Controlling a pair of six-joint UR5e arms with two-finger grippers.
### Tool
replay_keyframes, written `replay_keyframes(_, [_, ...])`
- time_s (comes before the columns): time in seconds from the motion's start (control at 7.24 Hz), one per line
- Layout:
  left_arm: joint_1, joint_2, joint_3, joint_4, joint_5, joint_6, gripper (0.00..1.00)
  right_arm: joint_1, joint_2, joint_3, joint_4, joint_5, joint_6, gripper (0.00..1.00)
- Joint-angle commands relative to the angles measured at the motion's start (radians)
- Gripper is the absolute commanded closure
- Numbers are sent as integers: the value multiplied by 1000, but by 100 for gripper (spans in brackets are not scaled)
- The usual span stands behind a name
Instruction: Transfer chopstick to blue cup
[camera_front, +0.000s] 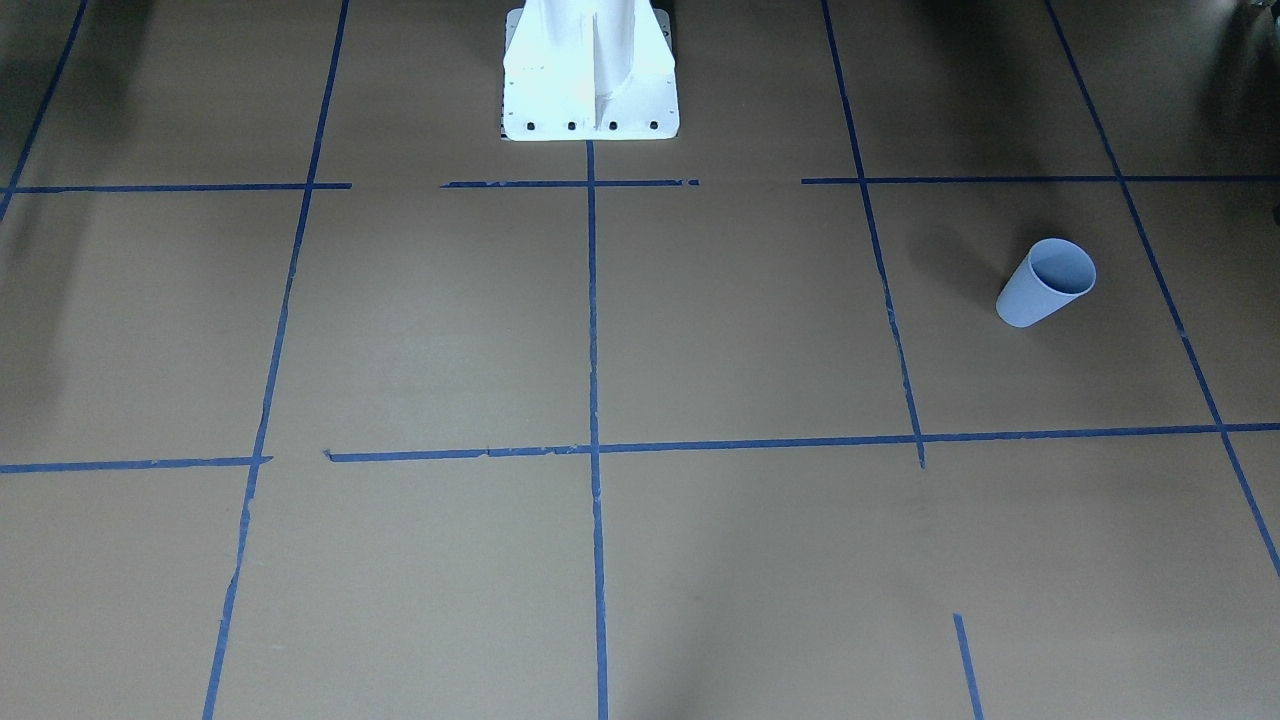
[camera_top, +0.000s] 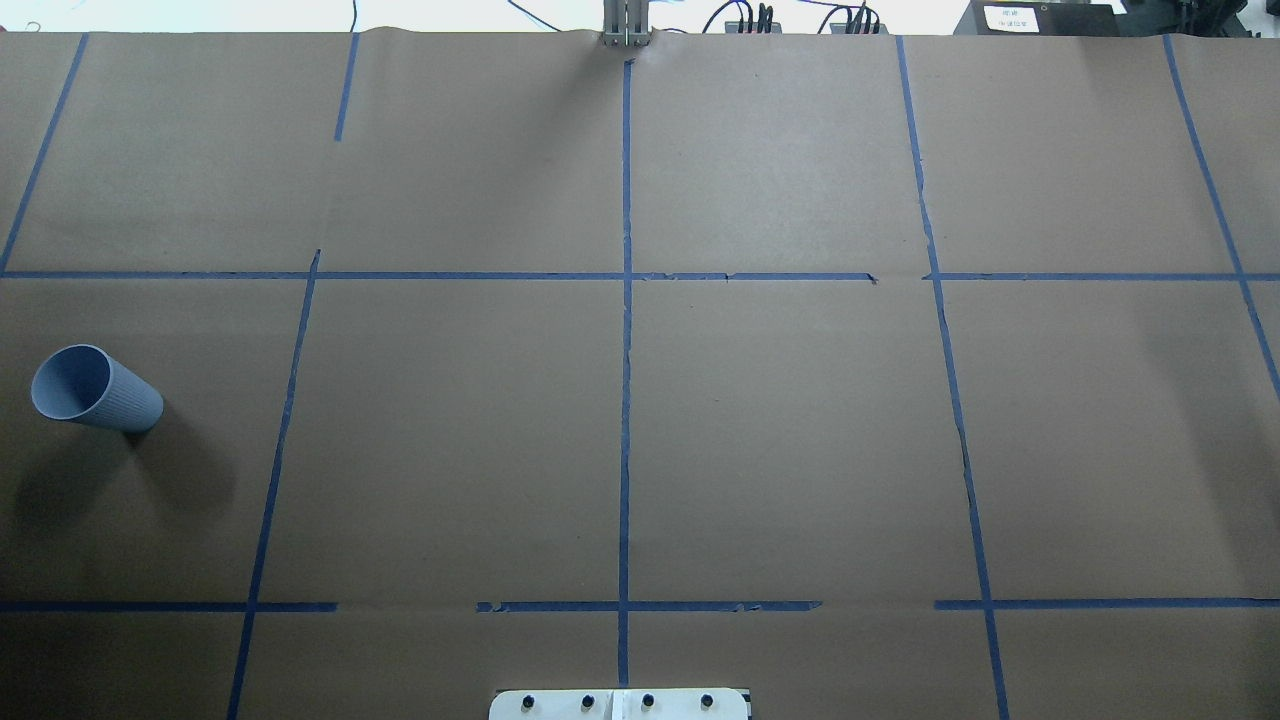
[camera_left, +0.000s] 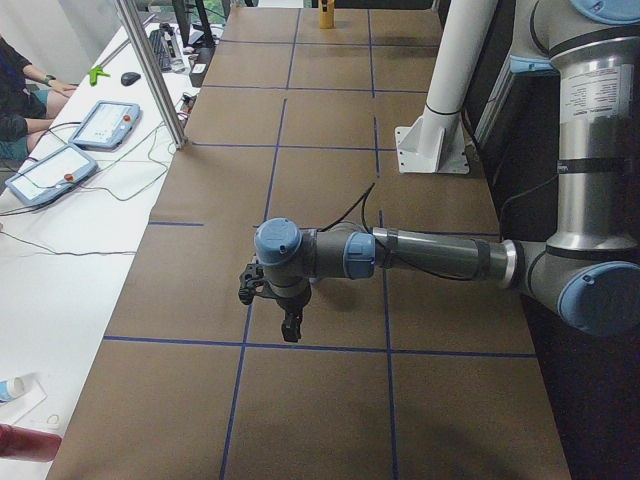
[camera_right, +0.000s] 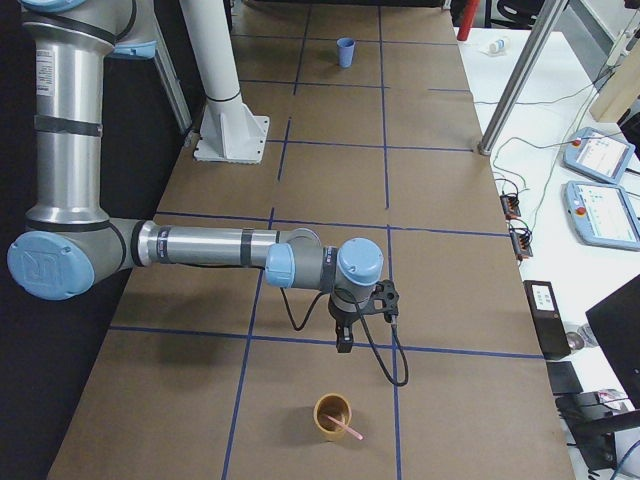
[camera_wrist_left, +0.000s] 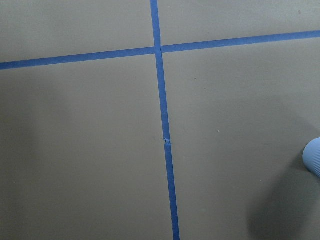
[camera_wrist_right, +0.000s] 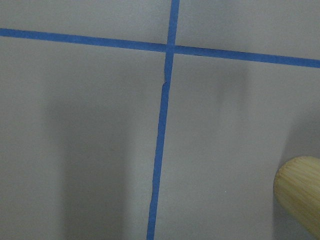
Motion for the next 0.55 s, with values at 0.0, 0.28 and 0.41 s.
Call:
replay_keyframes(0.0, [0,0,1,0,0,2,0,0,3,0,0,0,0,0])
replay_keyframes(0.28, [5,-2,-5,0,3,2,0,0,8,0,0,2,1,0])
replay_keyframes(0.41, [8,-8,-7,-2,0,-7,0,0,10,1,0,3,1,0])
